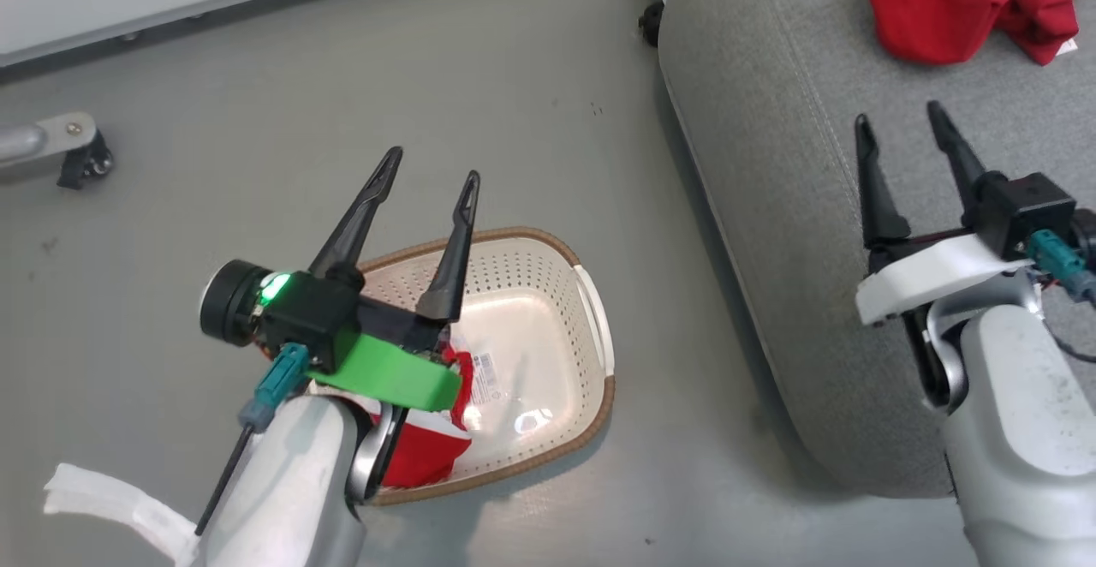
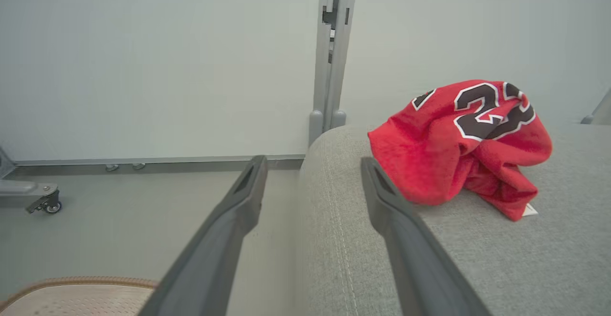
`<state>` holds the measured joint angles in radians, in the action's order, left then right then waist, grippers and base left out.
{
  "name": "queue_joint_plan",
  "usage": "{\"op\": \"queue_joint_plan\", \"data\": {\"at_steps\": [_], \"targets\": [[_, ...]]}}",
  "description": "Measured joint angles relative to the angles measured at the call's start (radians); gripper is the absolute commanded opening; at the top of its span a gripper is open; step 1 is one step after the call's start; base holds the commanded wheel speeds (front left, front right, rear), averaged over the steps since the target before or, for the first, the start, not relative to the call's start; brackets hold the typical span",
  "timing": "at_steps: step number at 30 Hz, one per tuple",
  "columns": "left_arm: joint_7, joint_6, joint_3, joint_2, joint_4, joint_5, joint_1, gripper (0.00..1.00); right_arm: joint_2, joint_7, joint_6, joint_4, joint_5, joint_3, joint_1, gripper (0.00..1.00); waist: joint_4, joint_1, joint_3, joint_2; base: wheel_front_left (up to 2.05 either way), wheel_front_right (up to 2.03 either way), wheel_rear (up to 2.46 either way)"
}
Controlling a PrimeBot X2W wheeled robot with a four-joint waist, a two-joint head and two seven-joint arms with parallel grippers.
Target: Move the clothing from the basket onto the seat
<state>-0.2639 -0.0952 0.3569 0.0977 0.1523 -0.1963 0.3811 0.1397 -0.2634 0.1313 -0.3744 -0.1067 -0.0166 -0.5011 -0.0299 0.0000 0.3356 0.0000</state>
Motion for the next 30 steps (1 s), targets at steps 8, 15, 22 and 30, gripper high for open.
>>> {"op": "queue_joint_plan", "data": {"at_steps": [8, 15, 22, 30], "targets": [[0.0, 0.015, -0.133, -0.003, 0.004, -0.006, -0.089, 1.0, -0.044, 0.0, 0.0, 0.053, -0.016, 0.077, 0.085, 1.0, 0.058, 0.0, -0.094, 0.0, 0.0, 0.0, 0.0], [0.0, 0.02, -0.231, -0.008, 0.009, -0.002, -0.158, 1.0, -0.072, 0.0, 0.0, 0.087, -0.015, 0.101, 0.149, 1.0, 0.115, -0.0001, -0.161, 0.0, 0.0, 0.0, 0.0], [0.0, 0.022, -0.298, -0.015, 0.016, 0.013, -0.222, 1.0, -0.086, 0.0, 0.0, 0.137, -0.008, 0.099, 0.235, 1.0, 0.156, -0.0001, -0.224, 0.0, 0.0, 0.0, 0.0], [0.0, 0.019, -0.336, -0.024, 0.009, 0.025, -0.283, 1.0, -0.091, 0.0, 0.0, 0.183, -0.039, 0.101, 0.334, 1.0, 0.175, -0.0001, -0.283, 0.0, 0.0, 0.0, 0.0]]}}
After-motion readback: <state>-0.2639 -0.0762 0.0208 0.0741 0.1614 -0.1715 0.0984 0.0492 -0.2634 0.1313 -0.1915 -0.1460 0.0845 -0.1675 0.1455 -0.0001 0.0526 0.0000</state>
